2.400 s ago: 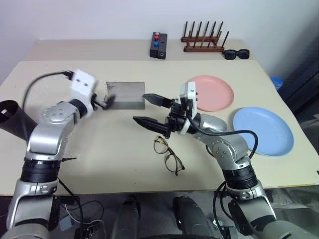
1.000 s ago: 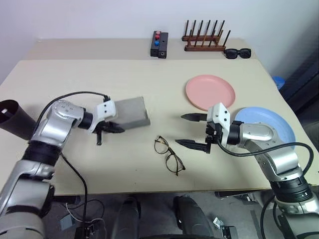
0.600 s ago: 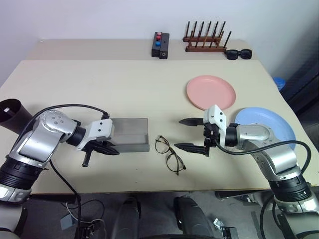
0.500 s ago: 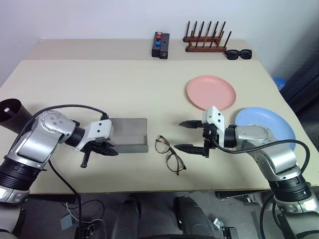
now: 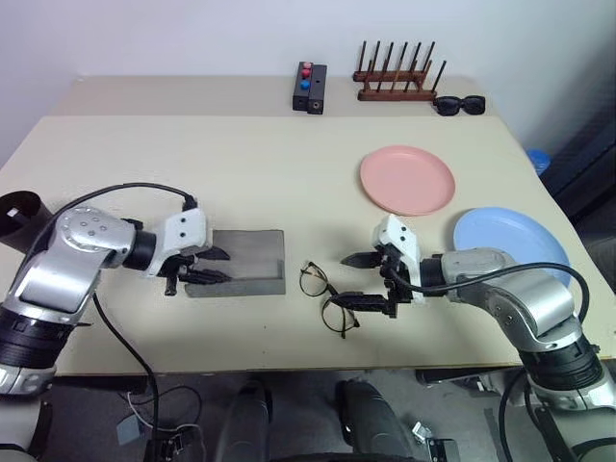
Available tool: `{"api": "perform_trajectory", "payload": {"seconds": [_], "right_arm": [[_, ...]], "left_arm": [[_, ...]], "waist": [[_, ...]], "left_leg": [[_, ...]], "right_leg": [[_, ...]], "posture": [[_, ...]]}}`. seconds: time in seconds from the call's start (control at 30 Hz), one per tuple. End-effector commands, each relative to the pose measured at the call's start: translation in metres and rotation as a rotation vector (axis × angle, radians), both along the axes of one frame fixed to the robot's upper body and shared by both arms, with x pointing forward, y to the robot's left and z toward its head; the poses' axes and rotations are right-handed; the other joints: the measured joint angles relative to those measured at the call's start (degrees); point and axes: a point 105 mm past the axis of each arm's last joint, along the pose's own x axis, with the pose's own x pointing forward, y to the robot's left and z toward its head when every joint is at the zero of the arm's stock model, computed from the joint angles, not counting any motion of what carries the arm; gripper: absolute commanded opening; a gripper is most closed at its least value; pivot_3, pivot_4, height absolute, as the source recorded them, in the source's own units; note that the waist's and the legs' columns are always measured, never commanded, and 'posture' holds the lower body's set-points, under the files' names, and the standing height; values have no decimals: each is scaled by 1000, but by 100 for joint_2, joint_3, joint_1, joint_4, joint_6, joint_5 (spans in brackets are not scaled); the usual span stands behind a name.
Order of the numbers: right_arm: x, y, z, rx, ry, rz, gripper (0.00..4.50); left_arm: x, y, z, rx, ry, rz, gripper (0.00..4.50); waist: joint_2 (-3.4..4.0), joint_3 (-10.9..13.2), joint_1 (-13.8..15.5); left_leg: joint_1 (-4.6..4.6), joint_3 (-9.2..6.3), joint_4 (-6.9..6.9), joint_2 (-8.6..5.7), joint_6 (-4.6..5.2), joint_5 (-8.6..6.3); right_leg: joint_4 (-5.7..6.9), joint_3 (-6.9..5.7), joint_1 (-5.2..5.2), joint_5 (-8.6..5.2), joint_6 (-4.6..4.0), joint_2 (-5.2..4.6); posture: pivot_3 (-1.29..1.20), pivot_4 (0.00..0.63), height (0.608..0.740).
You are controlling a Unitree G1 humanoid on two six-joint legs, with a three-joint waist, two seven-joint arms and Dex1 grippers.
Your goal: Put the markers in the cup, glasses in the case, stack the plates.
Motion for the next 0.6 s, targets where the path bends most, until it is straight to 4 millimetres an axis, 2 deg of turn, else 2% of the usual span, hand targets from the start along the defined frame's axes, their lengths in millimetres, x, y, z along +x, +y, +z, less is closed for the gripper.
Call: {"api": "perform_trajectory", "payload": {"seconds": [0.03, 0.33, 0.5, 0.6], "right_arm": [[1, 8, 4, -24, -17, -30, 4500], [6, 13, -3, -108, 2, -141, 4500], [4, 8, -9, -156, 9, -161, 4500], [7, 8, -10, -156, 12, -181, 3590]], "left_arm": [[-13, -1, 7, -26, -64, 19, 1802], [-61, -13, 0, -142, -37, 87, 1802], [-70, -13, -5, -166, -28, 147, 1802], [-68, -12, -6, -185, -28, 188, 1870]], "waist": [[1, 0, -10], [0, -1, 34], [1, -1, 28], [0, -1, 18]], "left_leg": [[0, 2, 0, 1, 6, -3], [-1, 4, 11, 0, 8, -6], [-1, 9, 12, 0, 8, -6], [-1, 10, 14, 0, 8, -6]], "right_leg": [[1, 2, -1, 0, 0, 1], [0, 2, 0, 0, -2, -3], [-2, 3, -2, 1, -4, -7], [-3, 4, -2, 2, -5, -7]], "posture": [[0, 150, 740], [0, 150, 740], [0, 150, 740], [0, 150, 740]]}}
